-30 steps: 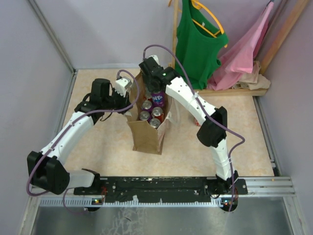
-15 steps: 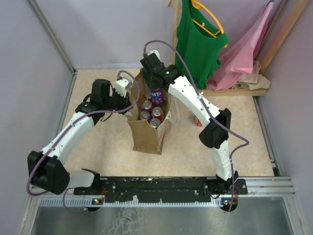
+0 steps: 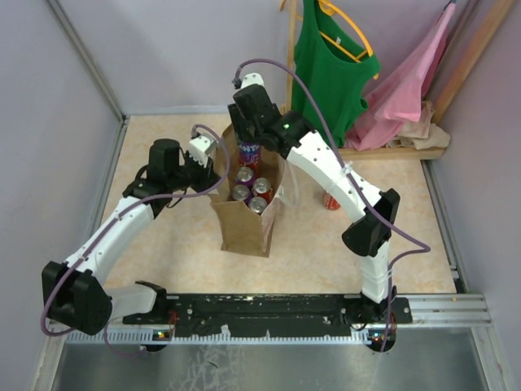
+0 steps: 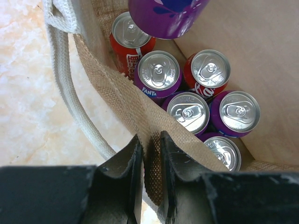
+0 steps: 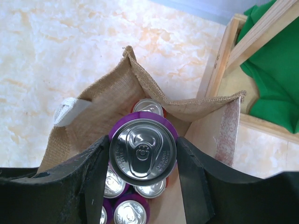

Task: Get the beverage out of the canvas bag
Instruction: Take out the drink from the canvas bag, then place the drink at the center of the board.

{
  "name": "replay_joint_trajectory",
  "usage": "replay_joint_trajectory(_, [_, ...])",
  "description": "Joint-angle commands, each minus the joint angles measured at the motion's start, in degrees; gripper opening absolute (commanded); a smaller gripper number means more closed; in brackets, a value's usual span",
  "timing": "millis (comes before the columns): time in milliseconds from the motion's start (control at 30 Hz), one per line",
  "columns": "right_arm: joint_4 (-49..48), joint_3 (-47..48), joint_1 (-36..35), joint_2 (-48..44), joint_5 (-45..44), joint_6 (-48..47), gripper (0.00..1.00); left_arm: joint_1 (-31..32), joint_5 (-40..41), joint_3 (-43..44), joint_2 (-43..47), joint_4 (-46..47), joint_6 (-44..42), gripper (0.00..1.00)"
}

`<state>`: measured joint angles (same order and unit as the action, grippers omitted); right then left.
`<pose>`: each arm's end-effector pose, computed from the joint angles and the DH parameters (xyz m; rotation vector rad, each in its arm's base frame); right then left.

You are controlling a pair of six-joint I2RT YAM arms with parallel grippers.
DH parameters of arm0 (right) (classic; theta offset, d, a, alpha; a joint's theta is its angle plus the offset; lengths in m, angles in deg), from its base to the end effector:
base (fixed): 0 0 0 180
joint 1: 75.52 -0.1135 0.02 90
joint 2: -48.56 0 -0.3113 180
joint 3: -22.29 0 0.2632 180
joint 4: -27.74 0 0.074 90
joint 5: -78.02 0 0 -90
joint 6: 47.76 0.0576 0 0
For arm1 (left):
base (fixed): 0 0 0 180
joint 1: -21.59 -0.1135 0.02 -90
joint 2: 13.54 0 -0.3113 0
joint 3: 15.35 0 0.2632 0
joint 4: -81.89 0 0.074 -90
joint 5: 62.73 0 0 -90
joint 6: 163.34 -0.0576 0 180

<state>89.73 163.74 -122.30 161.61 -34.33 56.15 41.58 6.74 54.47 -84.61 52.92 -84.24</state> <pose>0.3443 0.3344 0.4547 -0.3813 2.0804 0.2113 0.2682 -0.1190 0.3378 0.7643 1.9514 -0.4713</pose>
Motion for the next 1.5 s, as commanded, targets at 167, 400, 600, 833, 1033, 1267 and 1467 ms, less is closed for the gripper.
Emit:
replay_joint_trajectory(167, [-7.4,9.2,-3.5,-5.5,-7.6,-3.0,0.00,-0.1,-0.1,-2.1,4.5,-0.1,-0.2,0.26])
replay_joint_trajectory(400, [-11.5,9.7,-4.9,-9.7,-14.9,-7.1,0.00,-0.1,0.2,-4.5,6.2,2.1,0.2,0.26])
replay_joint_trajectory(600, [-21.0,0.9,-4.9,-15.7,-24.8,-13.9,0.00,-0.2,-0.2,-5.0,7.6,2.9,1.0,0.26])
replay_joint_trajectory(833, [-29.1,-5.0,-4.1,-19.3,-34.5,-22.0,0.00,-0.2,-0.2,-5.2,8.7,2.8,0.5,0.26])
replay_joint_trajectory(1033, [-26.0,-16.7,1.7,-26.1,-34.4,-13.0,0.00,-0.1,-0.5,-5.0,8.9,2.9,0.0,0.26])
replay_joint_trajectory(1267, [-26.3,-35.1,5.5,-33.4,-31.8,-3.8,0.00,-0.1,-0.9,-5.5,9.1,2.6,0.0,0.26])
replay_joint_trajectory(1467, [-31.5,-45.8,7.4,-36.2,-28.2,-1.7,0.00,-0.1,-1.3,-6.2,9.7,2.8,0.3,0.26])
